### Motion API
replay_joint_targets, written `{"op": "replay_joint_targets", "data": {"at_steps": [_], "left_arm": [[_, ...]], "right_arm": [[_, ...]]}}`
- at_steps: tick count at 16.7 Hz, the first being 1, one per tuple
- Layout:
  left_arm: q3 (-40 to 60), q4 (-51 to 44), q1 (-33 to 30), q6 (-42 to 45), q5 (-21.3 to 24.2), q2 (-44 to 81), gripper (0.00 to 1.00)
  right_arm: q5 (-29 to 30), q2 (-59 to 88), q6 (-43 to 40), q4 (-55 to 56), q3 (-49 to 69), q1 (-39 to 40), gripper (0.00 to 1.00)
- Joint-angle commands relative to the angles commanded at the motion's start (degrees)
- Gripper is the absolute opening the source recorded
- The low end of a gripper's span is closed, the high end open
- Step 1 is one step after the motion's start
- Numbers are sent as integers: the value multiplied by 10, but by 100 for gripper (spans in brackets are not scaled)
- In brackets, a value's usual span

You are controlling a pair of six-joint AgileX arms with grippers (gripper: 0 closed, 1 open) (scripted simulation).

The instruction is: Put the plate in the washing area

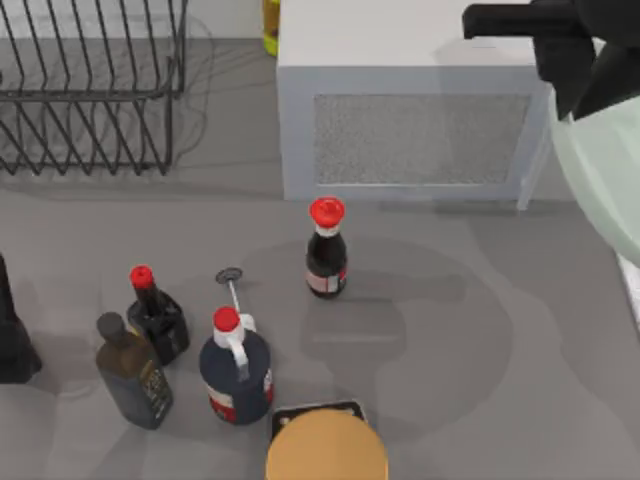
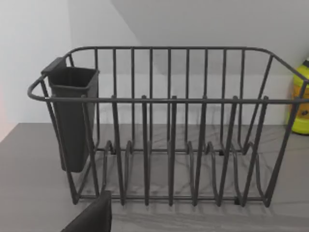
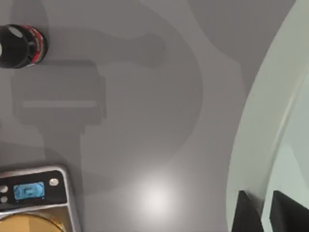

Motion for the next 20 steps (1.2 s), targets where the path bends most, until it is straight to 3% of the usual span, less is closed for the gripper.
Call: {"op": "replay_joint_targets", "data": {"at_steps": [5, 10, 16, 20], "left_arm": [[0, 0, 0, 0, 0, 0, 100], [0, 0, 0, 0, 0, 0, 100], [0, 0, 0, 0, 0, 0, 100], [0, 0, 0, 0, 0, 0, 100]], "right_arm": [[40, 136, -149, -7, 172, -152, 0], [20, 314, -270, -12, 334, -274, 0], [-40, 448, -323, -17, 384, -325, 0], [-43, 452, -324, -17, 383, -327, 0]]}}
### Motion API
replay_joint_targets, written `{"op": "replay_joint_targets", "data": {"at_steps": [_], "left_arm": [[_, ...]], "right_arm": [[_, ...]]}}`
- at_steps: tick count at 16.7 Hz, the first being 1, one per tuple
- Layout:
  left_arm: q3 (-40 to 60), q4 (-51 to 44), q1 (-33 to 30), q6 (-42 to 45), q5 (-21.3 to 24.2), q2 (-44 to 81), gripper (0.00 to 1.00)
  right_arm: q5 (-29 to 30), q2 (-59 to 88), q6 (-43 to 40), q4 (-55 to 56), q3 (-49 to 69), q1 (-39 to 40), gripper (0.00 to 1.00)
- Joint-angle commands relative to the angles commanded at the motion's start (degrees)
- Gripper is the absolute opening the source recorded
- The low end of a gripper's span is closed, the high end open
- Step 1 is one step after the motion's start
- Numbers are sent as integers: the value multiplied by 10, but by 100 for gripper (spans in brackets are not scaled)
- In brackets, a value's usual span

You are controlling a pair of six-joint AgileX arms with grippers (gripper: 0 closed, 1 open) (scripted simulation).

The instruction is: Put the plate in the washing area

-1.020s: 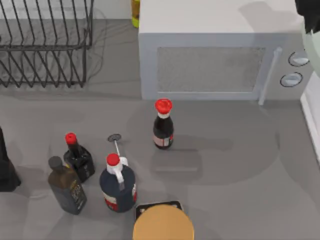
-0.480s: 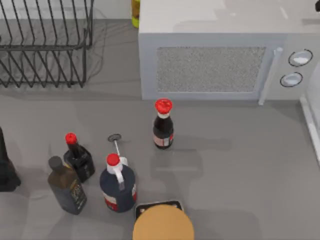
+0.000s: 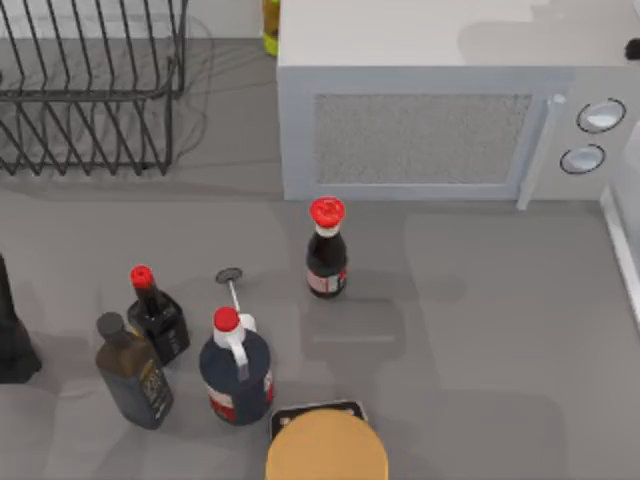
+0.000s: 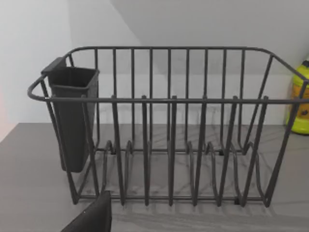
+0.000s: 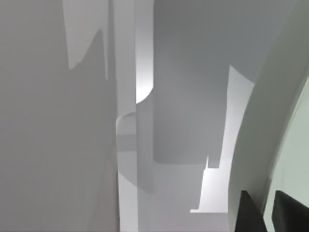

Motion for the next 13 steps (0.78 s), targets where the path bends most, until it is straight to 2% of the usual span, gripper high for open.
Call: {"op": "replay_joint_targets", "data": {"at_steps": [1, 13], "left_arm": [[0, 0, 0, 0, 0, 0, 100], [0, 0, 0, 0, 0, 0, 100]], "right_arm": [[0, 0, 0, 0, 0, 0, 0], [0, 0, 0, 0, 0, 0, 90]]}}
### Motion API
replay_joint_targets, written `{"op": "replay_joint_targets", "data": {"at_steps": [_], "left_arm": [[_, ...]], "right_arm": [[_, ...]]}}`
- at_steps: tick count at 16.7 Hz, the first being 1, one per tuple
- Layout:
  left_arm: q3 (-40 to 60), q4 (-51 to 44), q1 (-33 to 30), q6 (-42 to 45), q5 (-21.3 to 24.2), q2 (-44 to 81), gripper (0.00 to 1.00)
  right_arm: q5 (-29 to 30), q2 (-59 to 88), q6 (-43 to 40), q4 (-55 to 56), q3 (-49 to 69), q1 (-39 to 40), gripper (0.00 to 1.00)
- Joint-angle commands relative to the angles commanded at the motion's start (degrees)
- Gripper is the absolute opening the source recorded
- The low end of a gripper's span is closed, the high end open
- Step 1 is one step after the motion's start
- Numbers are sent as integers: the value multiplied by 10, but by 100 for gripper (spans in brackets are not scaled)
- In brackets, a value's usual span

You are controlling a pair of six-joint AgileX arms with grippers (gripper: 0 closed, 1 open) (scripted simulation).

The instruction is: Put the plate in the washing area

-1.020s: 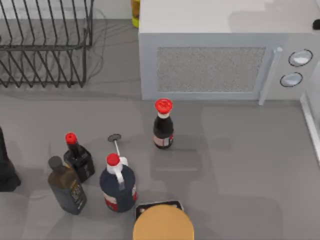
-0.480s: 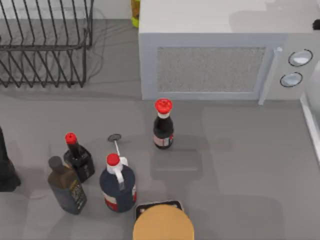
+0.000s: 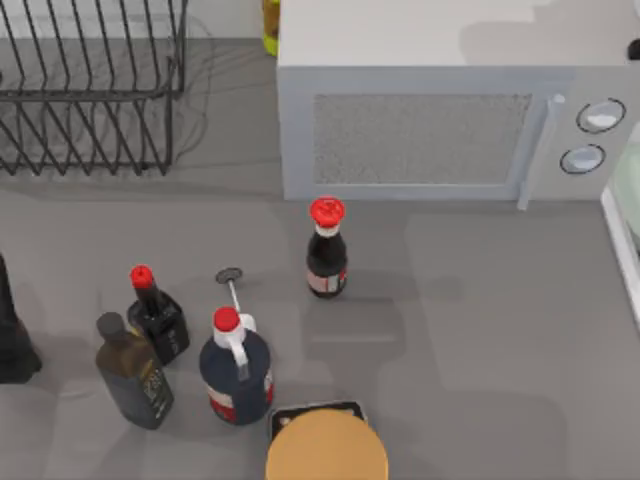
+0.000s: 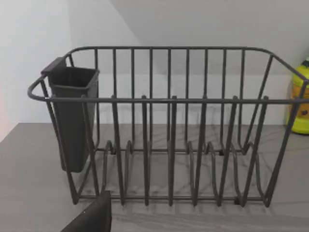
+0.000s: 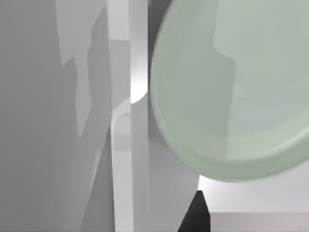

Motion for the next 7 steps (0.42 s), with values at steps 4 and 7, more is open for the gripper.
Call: {"op": "replay_joint_targets", "data": {"at_steps": [4, 7], "left_arm": [[0, 0, 0, 0, 0, 0, 100], [0, 0, 0, 0, 0, 0, 100]], "right_arm": [[0, 0, 0, 0, 0, 0, 100], [0, 0, 0, 0, 0, 0, 100]]}}
